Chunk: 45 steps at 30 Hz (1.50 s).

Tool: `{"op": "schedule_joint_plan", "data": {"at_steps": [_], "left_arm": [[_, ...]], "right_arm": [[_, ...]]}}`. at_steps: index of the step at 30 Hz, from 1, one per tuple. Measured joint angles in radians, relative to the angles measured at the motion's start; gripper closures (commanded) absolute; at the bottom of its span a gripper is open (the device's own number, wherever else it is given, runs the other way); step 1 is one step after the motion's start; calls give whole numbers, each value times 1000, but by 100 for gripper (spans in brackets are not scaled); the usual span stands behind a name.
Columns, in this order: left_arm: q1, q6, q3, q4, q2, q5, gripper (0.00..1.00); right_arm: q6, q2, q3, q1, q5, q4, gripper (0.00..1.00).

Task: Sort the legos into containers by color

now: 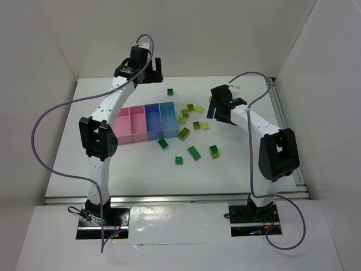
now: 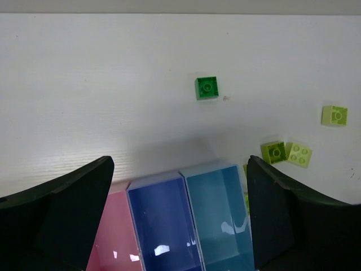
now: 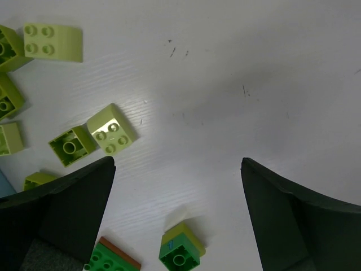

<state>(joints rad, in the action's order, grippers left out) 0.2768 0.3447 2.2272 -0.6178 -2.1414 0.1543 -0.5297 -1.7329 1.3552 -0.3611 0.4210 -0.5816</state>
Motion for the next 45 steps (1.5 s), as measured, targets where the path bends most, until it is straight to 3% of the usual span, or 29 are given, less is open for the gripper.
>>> {"op": "schedule_joint_plan", "data": {"at_steps": [7, 16, 29, 45], "left_arm": [[1, 2, 24, -10, -38, -23, 0], [7, 6, 64, 117, -137, -60, 0], [47, 67, 190, 322, -430, -46, 14], [56, 104, 238, 376, -550, -19, 26]], "right_arm": [[-1, -23, -8, 10, 8, 0, 0], [13, -26, -8, 6, 0, 0, 0], [49, -20, -21, -57, 7, 6, 0], [46, -11, -40, -68, 12, 17, 0]]}}
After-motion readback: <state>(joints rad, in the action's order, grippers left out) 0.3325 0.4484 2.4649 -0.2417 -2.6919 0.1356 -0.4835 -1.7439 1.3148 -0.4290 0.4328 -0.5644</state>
